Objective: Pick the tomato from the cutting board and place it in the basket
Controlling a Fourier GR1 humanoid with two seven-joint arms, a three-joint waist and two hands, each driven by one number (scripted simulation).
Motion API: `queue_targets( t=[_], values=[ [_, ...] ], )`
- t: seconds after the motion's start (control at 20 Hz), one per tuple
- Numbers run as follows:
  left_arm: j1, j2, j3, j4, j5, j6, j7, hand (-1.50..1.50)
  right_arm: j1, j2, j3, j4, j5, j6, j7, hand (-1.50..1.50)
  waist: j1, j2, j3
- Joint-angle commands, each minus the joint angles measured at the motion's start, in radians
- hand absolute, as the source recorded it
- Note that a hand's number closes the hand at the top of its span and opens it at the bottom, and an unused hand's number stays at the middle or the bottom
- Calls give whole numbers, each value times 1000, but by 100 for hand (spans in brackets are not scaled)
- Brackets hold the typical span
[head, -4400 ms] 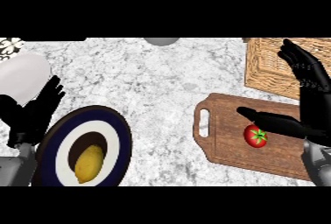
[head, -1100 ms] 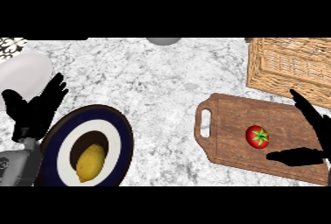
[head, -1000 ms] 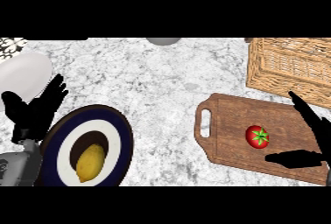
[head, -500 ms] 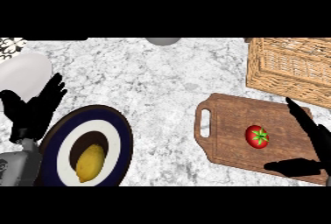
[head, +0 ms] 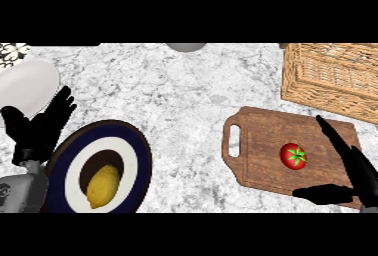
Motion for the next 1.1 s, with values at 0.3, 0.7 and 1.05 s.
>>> queue_targets(
  t=[0.3, 0.7, 1.05],
  values=[
    [-28, -24, 24, -1, -17, 6, 23, 0, 3, 23, 50, 16, 111, -40, 19, -150, -1, 0, 0],
    [-48, 5, 55, 37, 10, -54, 13, 0, -140, -25, 70, 214, 191, -50, -61, 150, 2, 1, 0],
    [-28, -11, 47, -51, -9, -42, 68, 0, -109, 13, 111, 160, 228, -60, -34, 150, 2, 0, 0]
  ],
)
